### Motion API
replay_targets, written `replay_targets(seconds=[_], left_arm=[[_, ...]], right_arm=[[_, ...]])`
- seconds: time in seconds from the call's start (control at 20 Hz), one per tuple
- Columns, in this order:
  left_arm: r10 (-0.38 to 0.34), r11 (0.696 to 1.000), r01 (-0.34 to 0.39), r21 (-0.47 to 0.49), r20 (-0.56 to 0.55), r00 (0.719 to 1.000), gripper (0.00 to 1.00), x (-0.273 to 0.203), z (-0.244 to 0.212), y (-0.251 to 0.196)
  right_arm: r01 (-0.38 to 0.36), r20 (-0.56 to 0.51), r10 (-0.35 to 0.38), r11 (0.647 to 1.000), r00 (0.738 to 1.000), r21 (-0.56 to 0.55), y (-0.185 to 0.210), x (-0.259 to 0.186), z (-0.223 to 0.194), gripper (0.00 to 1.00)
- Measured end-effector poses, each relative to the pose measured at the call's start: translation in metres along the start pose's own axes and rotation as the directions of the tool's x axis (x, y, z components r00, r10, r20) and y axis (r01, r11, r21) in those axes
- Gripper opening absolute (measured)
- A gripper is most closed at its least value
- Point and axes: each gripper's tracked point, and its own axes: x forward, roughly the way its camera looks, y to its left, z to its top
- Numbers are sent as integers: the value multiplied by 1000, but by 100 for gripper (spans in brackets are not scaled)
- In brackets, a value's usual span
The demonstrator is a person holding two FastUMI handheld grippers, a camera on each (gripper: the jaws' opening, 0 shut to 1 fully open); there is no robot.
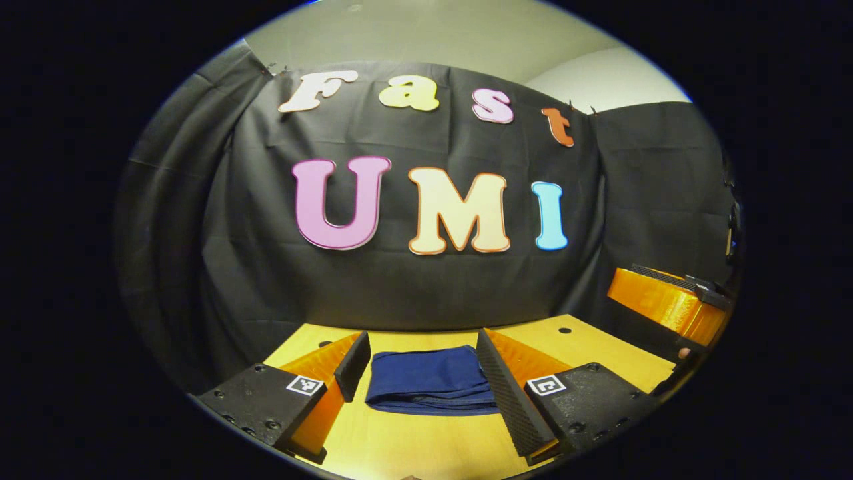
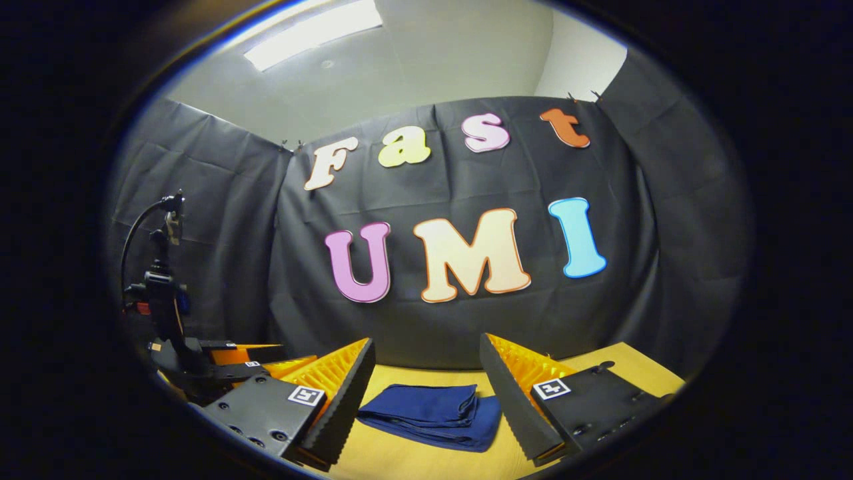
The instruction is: Grasp the waist and the cuffs of the jeans and fold them to make the two legs overlap; first hold the waist and fold one-third of the jeans toward the cuffs, then hold the cuffs and fold the remaining one-third in the same direction to finish folding.
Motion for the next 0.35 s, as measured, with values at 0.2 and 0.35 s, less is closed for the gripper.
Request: replay_targets(seconds=[0.2, 0.35], left_arm=[[31, 999, -32, 8, 38, 999, 94, -26, 17, 17], [41, 999, -41, 10, 55, 998, 94, -35, 23, 20]], right_arm=[[-24, 36, 24, 1000, 999, -11, 23, -17, 17, 97], [-31, 41, 31, 999, 999, -9, 30, -23, 21, 95]])
